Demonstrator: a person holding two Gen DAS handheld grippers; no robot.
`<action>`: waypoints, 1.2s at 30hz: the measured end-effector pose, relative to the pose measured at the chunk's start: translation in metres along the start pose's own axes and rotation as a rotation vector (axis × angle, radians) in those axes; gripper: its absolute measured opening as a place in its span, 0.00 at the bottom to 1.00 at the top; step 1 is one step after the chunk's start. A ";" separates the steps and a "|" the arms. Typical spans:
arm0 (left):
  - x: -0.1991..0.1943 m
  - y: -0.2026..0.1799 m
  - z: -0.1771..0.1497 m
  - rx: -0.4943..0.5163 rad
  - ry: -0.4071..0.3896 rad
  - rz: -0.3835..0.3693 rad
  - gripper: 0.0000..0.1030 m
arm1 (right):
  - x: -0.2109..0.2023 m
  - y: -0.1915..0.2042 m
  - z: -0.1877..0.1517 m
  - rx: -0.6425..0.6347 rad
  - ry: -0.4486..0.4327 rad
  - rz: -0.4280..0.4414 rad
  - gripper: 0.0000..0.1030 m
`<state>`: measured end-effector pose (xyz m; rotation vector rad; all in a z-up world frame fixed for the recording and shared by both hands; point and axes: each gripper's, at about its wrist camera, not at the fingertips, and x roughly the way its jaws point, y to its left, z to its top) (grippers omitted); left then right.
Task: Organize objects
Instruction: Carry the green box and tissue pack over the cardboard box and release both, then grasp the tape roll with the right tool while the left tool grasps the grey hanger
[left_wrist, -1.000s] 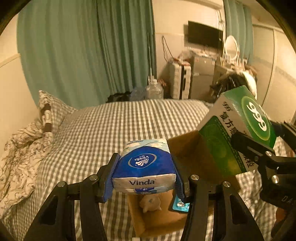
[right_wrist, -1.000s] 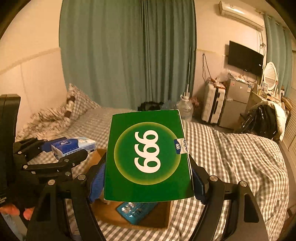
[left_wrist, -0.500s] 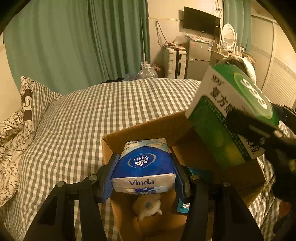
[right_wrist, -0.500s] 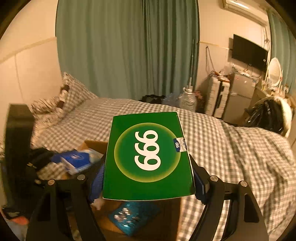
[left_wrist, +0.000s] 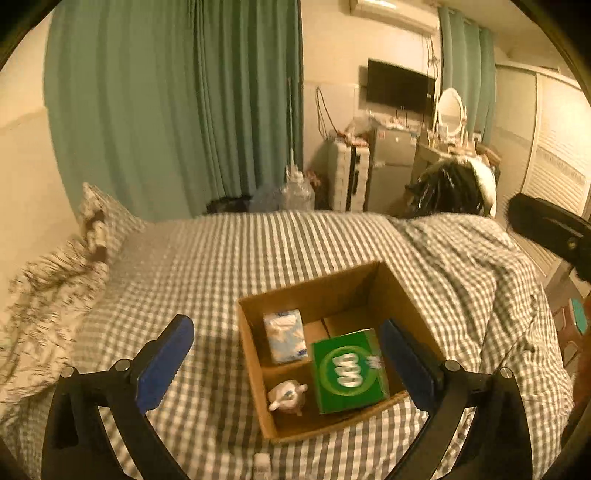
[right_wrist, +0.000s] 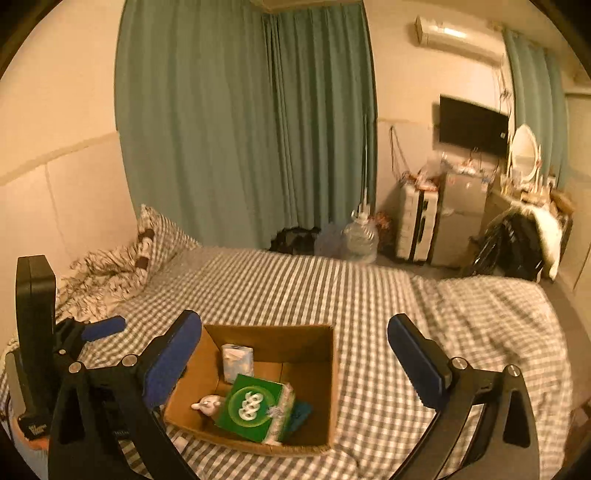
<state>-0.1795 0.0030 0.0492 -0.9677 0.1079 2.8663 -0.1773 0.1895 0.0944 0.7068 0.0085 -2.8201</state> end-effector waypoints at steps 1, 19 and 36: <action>-0.010 0.000 0.001 0.002 -0.010 0.008 1.00 | -0.013 0.000 0.004 -0.001 -0.012 0.001 0.99; -0.087 0.007 -0.115 -0.001 0.047 0.064 1.00 | -0.118 0.032 -0.101 -0.145 0.088 0.015 1.00; -0.022 -0.001 -0.241 0.041 0.281 0.101 1.00 | -0.010 0.084 -0.281 -0.203 0.530 0.189 0.99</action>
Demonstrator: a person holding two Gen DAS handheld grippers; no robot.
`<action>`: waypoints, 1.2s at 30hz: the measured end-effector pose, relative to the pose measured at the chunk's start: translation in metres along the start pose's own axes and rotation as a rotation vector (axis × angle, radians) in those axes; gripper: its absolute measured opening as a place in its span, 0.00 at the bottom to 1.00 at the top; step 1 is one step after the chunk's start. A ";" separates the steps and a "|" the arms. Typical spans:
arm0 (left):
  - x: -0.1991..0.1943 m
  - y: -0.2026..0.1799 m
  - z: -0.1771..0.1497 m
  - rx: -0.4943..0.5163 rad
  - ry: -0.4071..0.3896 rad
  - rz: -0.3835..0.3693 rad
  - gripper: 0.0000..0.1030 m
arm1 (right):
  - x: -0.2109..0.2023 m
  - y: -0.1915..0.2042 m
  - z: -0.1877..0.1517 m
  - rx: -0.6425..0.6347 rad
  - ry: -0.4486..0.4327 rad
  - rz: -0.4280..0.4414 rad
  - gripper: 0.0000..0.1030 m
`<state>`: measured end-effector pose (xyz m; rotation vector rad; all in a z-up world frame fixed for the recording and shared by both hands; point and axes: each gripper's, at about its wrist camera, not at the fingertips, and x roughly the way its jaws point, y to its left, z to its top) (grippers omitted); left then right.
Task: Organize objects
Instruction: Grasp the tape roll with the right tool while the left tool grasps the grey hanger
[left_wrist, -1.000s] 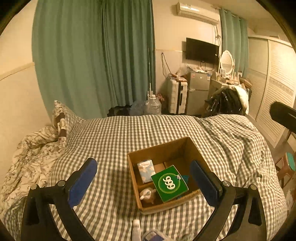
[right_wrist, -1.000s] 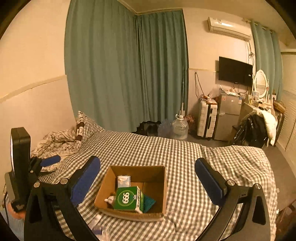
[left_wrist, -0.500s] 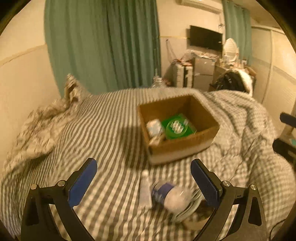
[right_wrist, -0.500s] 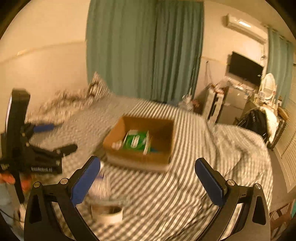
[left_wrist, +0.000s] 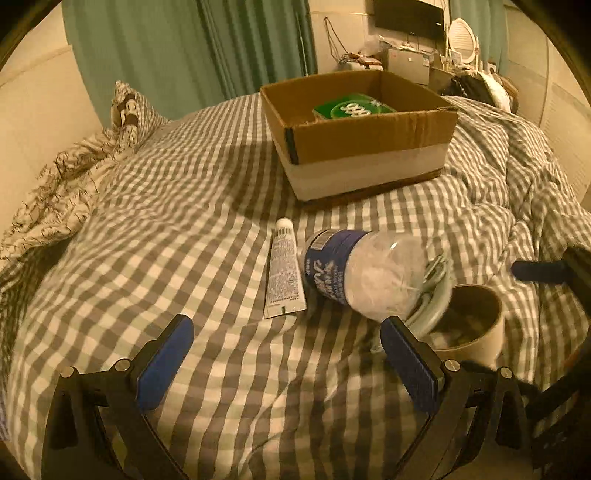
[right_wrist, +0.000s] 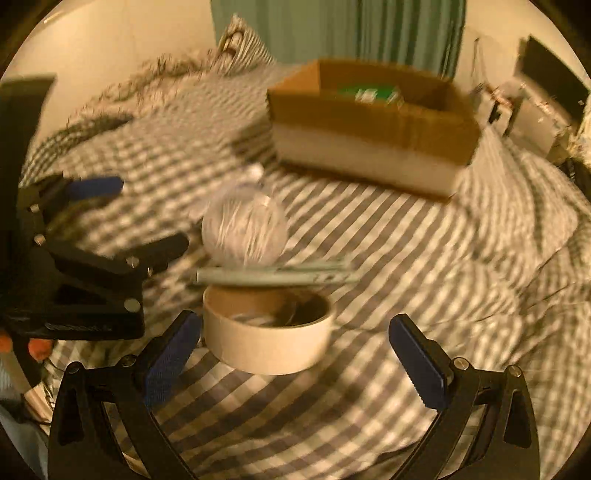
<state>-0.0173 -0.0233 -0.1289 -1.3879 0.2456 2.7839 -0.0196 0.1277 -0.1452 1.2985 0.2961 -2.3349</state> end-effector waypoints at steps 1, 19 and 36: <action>0.006 0.005 0.000 -0.019 0.018 -0.013 1.00 | 0.006 0.001 0.000 0.000 0.014 0.003 0.99; 0.015 0.001 0.003 -0.028 0.066 -0.046 1.00 | -0.016 -0.022 -0.009 0.094 0.000 0.070 0.82; 0.070 -0.066 0.006 -0.006 0.256 -0.271 0.98 | -0.039 -0.072 -0.017 0.162 -0.077 -0.083 0.82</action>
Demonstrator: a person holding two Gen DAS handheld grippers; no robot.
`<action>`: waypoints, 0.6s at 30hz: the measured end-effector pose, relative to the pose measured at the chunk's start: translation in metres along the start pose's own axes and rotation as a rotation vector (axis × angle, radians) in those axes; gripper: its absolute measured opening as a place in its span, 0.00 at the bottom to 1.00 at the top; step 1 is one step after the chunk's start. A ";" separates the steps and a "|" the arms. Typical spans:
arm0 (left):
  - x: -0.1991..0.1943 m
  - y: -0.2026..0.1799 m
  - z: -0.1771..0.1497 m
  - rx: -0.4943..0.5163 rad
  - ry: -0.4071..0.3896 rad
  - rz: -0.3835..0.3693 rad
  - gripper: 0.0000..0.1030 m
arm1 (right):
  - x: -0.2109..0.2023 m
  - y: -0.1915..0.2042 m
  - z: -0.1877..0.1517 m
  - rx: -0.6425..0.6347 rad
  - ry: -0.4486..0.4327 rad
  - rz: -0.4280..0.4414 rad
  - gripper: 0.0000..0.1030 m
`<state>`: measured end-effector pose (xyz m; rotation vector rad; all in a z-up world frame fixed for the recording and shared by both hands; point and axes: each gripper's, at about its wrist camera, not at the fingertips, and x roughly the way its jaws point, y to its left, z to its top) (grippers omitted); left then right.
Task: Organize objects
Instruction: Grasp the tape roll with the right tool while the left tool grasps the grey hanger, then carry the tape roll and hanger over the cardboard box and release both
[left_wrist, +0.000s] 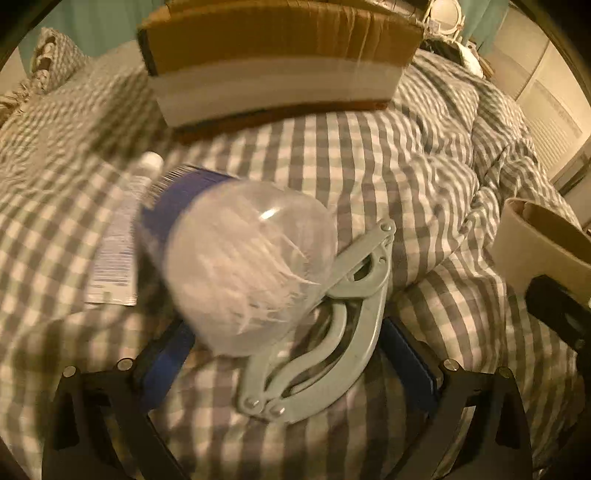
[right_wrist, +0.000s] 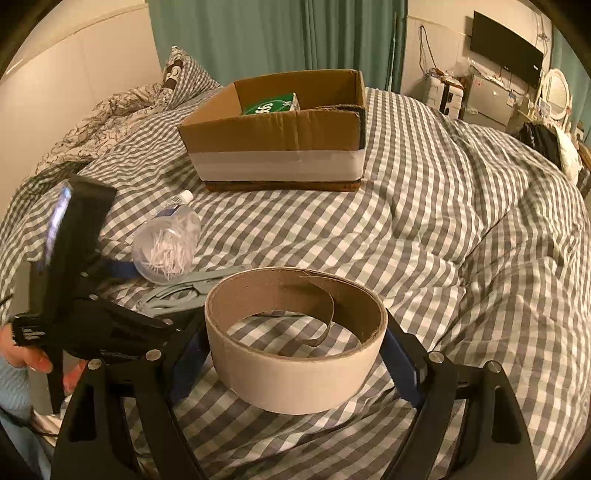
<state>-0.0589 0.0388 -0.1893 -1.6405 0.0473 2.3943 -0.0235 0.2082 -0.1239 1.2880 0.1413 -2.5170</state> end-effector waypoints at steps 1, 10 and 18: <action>0.003 -0.003 0.000 0.010 0.004 0.004 0.94 | 0.001 -0.001 0.000 0.007 0.000 0.004 0.82; -0.011 -0.015 -0.006 0.089 -0.027 0.000 0.58 | 0.000 0.000 -0.002 0.012 0.000 -0.010 0.82; -0.033 -0.015 -0.018 0.089 -0.041 -0.063 0.14 | -0.017 0.006 -0.005 0.006 -0.023 -0.030 0.82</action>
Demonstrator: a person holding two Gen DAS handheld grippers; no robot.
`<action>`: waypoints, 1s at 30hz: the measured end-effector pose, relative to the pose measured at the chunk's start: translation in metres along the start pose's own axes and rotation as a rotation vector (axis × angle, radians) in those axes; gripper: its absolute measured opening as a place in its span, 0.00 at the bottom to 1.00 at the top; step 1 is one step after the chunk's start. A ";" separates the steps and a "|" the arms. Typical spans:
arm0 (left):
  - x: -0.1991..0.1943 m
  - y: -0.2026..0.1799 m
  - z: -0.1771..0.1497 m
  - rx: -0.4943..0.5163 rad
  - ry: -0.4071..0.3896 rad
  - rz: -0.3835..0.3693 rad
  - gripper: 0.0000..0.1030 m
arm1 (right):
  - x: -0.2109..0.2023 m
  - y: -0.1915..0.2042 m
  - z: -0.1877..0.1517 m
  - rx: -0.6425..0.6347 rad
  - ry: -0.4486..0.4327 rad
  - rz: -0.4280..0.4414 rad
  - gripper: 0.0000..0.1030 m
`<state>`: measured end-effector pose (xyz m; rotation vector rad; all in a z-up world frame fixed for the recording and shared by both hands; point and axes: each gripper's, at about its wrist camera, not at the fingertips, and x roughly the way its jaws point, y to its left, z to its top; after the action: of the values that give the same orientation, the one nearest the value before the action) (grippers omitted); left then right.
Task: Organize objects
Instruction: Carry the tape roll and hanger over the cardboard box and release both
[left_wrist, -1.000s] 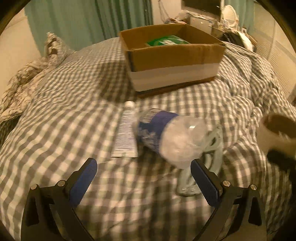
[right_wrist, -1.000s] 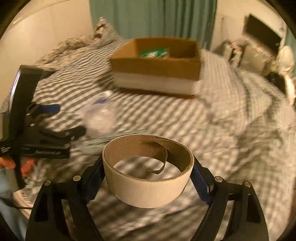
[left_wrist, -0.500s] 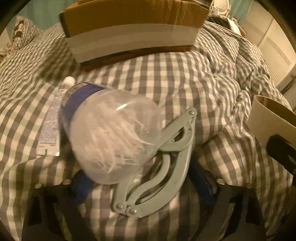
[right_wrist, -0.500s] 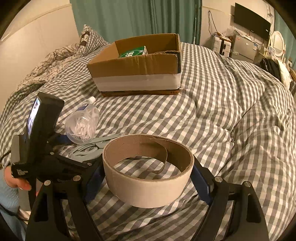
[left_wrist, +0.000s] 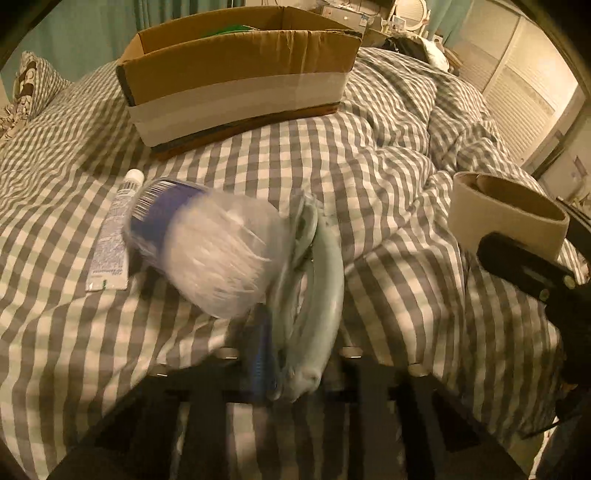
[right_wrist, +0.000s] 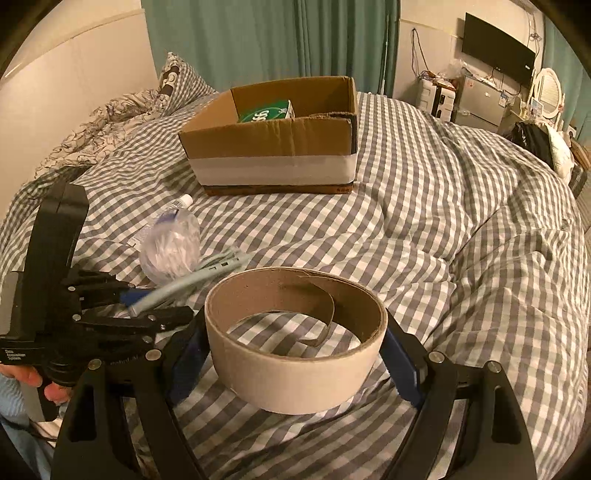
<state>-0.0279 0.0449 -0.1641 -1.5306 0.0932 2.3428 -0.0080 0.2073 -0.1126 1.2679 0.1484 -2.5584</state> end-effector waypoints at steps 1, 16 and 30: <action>-0.003 0.001 -0.002 -0.010 -0.001 0.001 0.14 | -0.003 0.001 -0.001 -0.003 -0.003 -0.002 0.82; -0.092 -0.010 0.007 0.013 -0.205 -0.027 0.09 | -0.048 0.018 0.006 -0.041 -0.087 -0.036 0.82; -0.169 0.009 0.119 0.053 -0.448 0.080 0.09 | -0.093 0.022 0.108 -0.125 -0.313 -0.045 0.82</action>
<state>-0.0741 0.0234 0.0363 -0.9631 0.1066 2.6614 -0.0308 0.1819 0.0273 0.8156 0.2686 -2.6982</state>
